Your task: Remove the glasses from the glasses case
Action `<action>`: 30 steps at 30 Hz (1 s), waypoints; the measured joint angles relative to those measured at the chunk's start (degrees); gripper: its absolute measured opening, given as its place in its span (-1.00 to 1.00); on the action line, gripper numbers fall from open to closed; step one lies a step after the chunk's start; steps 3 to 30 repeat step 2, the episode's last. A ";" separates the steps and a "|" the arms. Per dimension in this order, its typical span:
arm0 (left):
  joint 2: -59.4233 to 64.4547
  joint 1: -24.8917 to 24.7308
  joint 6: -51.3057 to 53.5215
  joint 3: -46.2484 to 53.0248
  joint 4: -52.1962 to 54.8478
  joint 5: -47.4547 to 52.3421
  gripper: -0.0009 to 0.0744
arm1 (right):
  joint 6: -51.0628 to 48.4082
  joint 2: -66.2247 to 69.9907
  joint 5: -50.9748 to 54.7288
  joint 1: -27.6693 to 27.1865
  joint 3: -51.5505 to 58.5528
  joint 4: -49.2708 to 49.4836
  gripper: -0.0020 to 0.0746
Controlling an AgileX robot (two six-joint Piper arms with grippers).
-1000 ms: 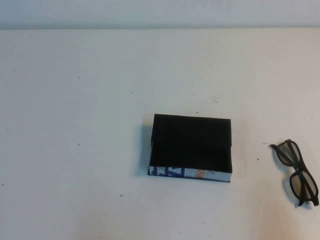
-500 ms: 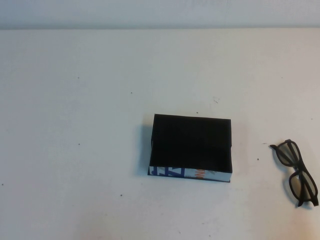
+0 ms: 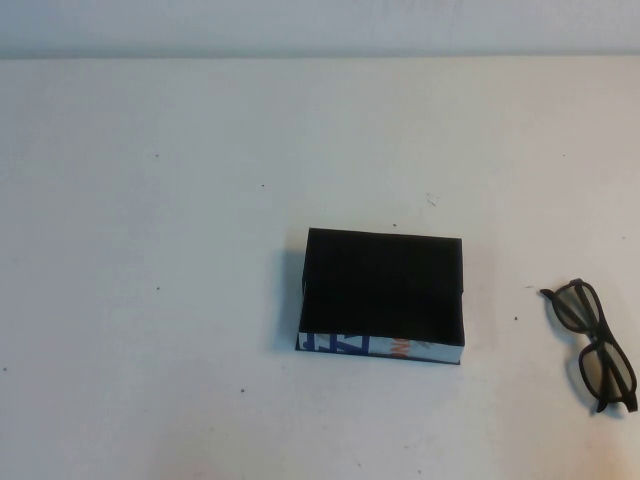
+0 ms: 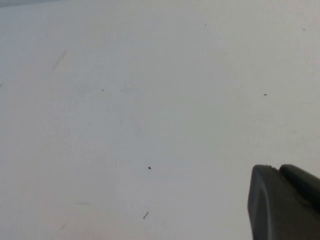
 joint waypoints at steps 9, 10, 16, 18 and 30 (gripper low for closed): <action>0.00 0.00 0.00 0.00 0.00 0.00 -0.99 | 0.00 0.00 0.00 0.00 0.09 0.00 -0.99; 0.00 0.00 0.00 0.00 0.00 0.00 -0.99 | 0.00 0.00 0.00 0.00 0.09 0.00 -0.99; 0.00 0.00 0.00 0.00 0.00 0.00 -0.99 | 0.00 0.00 0.00 0.00 0.09 0.00 -0.99; 0.00 0.00 0.00 0.00 0.00 0.00 -0.99 | 0.00 0.00 0.00 0.00 0.09 0.00 -0.99; 0.00 0.00 0.00 0.00 0.00 0.00 -0.99 | 0.00 0.00 0.00 0.00 0.09 0.00 -0.99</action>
